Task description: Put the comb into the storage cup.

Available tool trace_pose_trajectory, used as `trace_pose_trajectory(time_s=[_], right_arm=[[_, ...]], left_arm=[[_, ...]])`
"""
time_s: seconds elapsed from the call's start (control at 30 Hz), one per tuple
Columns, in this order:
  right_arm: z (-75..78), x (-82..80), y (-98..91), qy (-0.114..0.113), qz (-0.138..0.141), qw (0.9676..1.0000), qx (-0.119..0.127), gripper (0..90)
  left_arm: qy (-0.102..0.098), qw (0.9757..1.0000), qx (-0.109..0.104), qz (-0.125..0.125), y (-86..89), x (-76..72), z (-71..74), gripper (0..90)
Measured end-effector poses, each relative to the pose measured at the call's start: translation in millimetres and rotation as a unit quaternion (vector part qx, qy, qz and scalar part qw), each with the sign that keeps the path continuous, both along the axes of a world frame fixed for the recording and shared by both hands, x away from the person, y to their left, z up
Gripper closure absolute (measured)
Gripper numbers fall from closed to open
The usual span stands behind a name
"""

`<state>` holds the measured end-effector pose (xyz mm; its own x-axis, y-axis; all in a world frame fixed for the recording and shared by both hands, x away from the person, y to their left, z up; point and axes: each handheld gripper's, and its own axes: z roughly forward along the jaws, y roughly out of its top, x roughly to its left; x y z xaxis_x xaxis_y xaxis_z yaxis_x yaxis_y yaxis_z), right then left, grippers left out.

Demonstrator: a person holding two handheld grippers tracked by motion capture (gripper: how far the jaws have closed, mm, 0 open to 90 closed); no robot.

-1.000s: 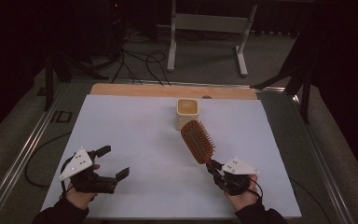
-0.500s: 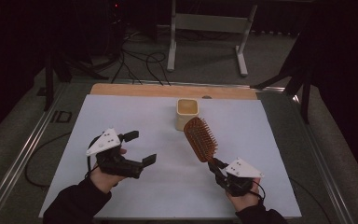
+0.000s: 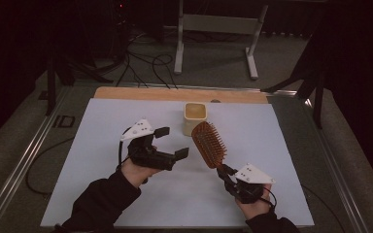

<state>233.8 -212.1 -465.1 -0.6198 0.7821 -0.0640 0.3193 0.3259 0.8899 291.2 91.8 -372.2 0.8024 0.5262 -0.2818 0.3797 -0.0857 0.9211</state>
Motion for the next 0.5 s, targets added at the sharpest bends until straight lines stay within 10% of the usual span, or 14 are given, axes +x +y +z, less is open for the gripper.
trace_pose_trajectory(time_s=[0.5], right_arm=[[0.5, 0.5, 1.1, 0.001, -0.004, 1.0, -0.003, 73.9]], left_arm=[[0.06, 0.9982, -0.004, -0.005, -42.6, 20.9, -11.3, 0.3]])
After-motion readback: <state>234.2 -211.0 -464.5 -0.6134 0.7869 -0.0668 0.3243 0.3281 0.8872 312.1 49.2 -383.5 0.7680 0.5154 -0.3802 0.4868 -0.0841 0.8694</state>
